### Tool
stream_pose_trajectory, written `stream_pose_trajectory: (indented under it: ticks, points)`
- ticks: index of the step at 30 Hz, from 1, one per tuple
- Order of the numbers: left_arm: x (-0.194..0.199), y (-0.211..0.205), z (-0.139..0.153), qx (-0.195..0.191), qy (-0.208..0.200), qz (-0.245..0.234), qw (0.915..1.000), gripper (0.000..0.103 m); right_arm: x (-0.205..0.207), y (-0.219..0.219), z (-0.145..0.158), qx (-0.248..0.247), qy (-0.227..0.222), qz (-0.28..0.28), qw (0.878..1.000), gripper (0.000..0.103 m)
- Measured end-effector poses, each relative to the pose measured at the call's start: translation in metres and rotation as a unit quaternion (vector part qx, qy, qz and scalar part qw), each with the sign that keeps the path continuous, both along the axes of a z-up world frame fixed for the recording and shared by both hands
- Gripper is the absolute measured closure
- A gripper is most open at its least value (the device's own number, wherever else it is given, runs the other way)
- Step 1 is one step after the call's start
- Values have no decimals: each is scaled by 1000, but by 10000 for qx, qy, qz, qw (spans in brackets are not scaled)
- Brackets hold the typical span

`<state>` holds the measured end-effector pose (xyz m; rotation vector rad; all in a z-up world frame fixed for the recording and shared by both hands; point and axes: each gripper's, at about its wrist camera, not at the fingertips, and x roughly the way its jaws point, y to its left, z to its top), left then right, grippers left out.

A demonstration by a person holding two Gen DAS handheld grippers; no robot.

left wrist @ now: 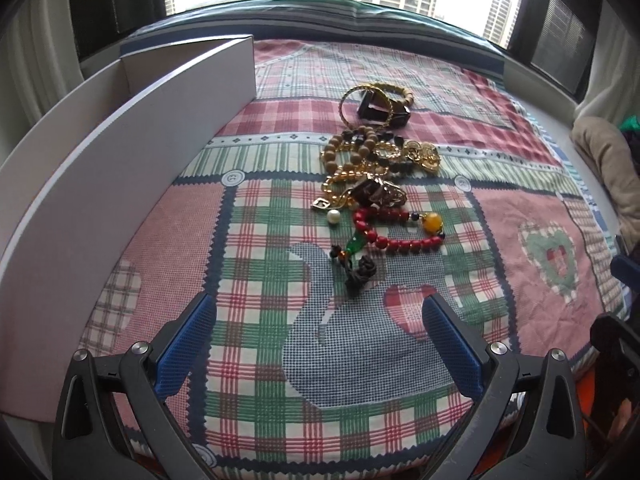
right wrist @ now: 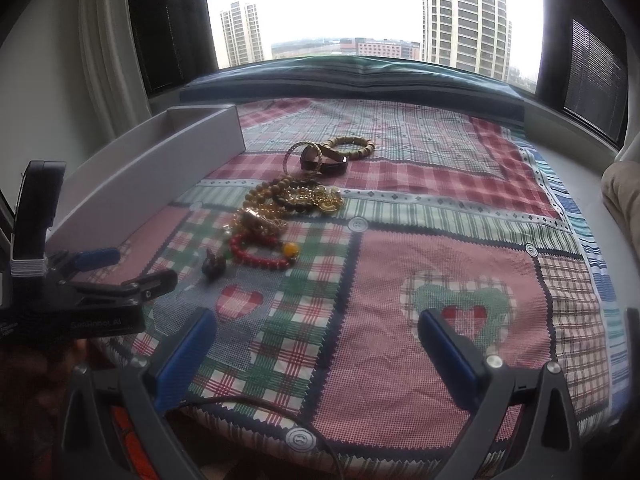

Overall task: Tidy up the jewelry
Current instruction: 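Grasp the red bead bracelet's green pendant with the left tool while the right grasps its yellow bead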

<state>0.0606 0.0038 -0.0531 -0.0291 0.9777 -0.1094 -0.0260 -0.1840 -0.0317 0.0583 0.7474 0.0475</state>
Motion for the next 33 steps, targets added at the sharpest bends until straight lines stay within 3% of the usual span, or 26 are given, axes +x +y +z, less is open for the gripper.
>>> stream_pose_trajectory:
  ticks: [9, 15, 18, 19, 20, 22, 23, 32, 33]
  points:
    - [29, -14, -21, -29, 127, -395, 9991, 11, -3, -7, 1, 83, -67, 66, 9999, 0]
    - [36, -18, -32, 12, 154, -654, 9977, 32, 38, -14, -7, 151, 96, 440, 9989, 0]
    - [39, -18, -38, 10, 185, -733, 9971, 52, 69, -10, -16, 279, 234, 752, 9965, 1]
    - [39, -17, -37, 62, 116, -733, 9972, 61, 79, -8, -20, 322, 288, 834, 9956, 6]
    - [39, -17, -37, 99, 93, -755, 9970, 76, 89, -6, -25, 373, 352, 913, 9945, 10]
    - [40, -13, -36, 31, 120, -793, 9968, 88, 109, -1, -38, 381, 558, 1015, 9925, 32]
    - [41, -10, -36, -54, 145, -791, 9967, 92, 117, 3, -45, 364, 673, 1066, 9914, 36]
    - [32, 19, -25, -409, 196, -477, 9978, 93, 151, 40, -69, -138, 1018, 1564, 9823, 73]
    - [30, 23, -22, -445, 182, -434, 9979, 93, 152, 41, -69, -171, 1059, 1588, 9815, 85]
